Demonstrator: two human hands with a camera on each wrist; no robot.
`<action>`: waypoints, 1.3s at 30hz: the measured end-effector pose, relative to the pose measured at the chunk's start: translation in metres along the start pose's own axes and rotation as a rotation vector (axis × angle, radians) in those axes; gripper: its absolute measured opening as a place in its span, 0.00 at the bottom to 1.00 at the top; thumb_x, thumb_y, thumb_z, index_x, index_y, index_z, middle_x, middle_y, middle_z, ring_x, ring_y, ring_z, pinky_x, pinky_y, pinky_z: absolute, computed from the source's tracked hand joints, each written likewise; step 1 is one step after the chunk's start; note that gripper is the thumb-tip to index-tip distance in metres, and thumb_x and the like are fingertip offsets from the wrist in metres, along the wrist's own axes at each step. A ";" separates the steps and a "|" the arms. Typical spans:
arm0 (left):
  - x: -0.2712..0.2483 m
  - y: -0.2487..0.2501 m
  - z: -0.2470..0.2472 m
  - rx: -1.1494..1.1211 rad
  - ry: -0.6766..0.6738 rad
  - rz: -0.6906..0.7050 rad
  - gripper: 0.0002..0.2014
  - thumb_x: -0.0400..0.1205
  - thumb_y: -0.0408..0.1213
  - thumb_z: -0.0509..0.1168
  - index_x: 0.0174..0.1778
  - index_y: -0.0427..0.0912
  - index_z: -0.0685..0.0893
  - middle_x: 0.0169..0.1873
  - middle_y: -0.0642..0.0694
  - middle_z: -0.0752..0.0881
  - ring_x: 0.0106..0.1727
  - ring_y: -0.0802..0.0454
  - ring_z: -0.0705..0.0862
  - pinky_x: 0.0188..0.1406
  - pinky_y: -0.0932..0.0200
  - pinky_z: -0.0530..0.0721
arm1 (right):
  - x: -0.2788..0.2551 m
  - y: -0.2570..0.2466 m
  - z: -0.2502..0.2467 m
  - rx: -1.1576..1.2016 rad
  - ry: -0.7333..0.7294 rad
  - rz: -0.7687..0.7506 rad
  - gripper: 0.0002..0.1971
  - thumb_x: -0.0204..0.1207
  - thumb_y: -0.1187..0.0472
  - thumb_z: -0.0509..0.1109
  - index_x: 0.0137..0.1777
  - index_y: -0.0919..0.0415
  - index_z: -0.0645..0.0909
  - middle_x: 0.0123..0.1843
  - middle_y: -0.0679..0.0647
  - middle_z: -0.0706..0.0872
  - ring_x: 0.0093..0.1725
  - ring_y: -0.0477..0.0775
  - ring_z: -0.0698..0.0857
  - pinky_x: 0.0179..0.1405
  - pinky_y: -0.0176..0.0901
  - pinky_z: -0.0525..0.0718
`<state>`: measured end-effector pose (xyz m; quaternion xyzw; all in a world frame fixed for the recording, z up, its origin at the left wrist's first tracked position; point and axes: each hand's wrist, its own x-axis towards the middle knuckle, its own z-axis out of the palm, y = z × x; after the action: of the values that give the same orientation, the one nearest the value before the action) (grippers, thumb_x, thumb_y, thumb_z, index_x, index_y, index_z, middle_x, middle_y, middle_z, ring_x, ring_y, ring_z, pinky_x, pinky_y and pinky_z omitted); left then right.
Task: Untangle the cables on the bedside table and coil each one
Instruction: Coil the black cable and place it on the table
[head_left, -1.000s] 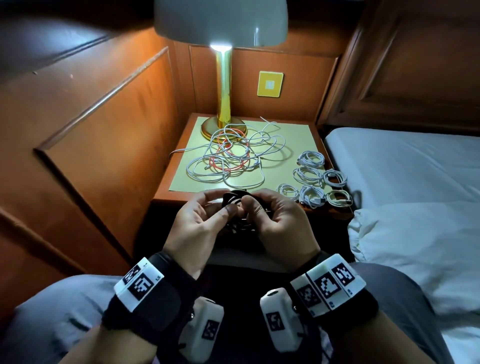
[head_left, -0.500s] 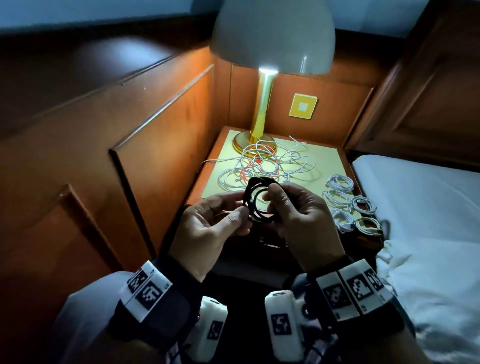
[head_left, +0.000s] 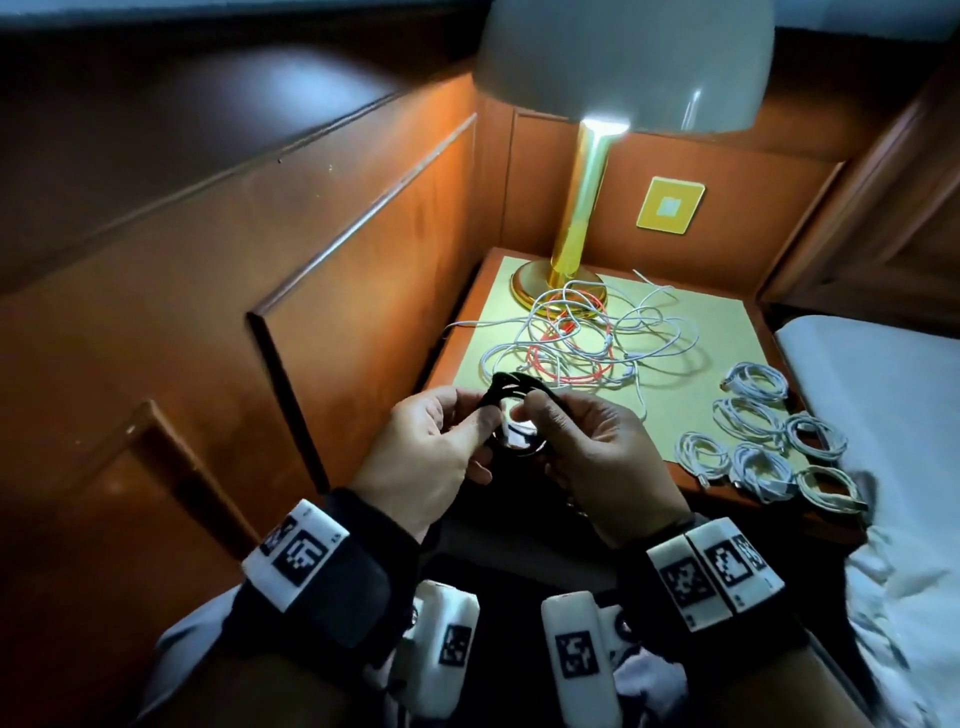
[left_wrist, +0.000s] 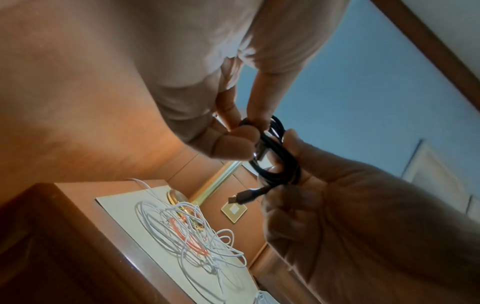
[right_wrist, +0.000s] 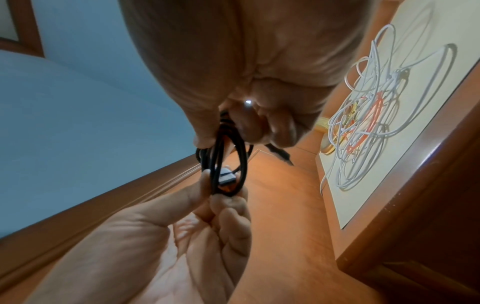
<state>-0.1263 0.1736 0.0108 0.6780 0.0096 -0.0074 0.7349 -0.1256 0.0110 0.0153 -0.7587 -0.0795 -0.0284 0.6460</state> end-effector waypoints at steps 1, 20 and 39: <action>0.002 0.000 0.002 -0.033 -0.002 -0.013 0.05 0.84 0.29 0.68 0.45 0.41 0.88 0.33 0.46 0.89 0.28 0.55 0.82 0.27 0.60 0.82 | 0.000 0.001 -0.001 0.013 0.002 -0.007 0.16 0.77 0.44 0.70 0.43 0.57 0.89 0.26 0.39 0.84 0.25 0.36 0.81 0.32 0.31 0.73; 0.007 -0.010 0.010 0.071 -0.030 0.019 0.12 0.79 0.21 0.71 0.50 0.43 0.87 0.39 0.46 0.90 0.39 0.55 0.88 0.36 0.63 0.84 | 0.002 0.019 -0.005 -0.271 0.072 -0.128 0.14 0.86 0.51 0.64 0.40 0.53 0.81 0.32 0.42 0.83 0.34 0.40 0.82 0.36 0.30 0.75; -0.006 -0.012 0.028 0.305 -0.090 0.100 0.10 0.73 0.39 0.65 0.46 0.45 0.88 0.36 0.46 0.91 0.33 0.54 0.86 0.35 0.51 0.84 | 0.005 0.024 -0.014 -0.142 0.034 0.040 0.17 0.81 0.44 0.65 0.44 0.55 0.89 0.39 0.48 0.92 0.41 0.48 0.89 0.47 0.49 0.84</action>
<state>-0.1326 0.1451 0.0015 0.7803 -0.0580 -0.0026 0.6228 -0.1164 -0.0056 -0.0048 -0.8034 -0.0508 -0.0340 0.5923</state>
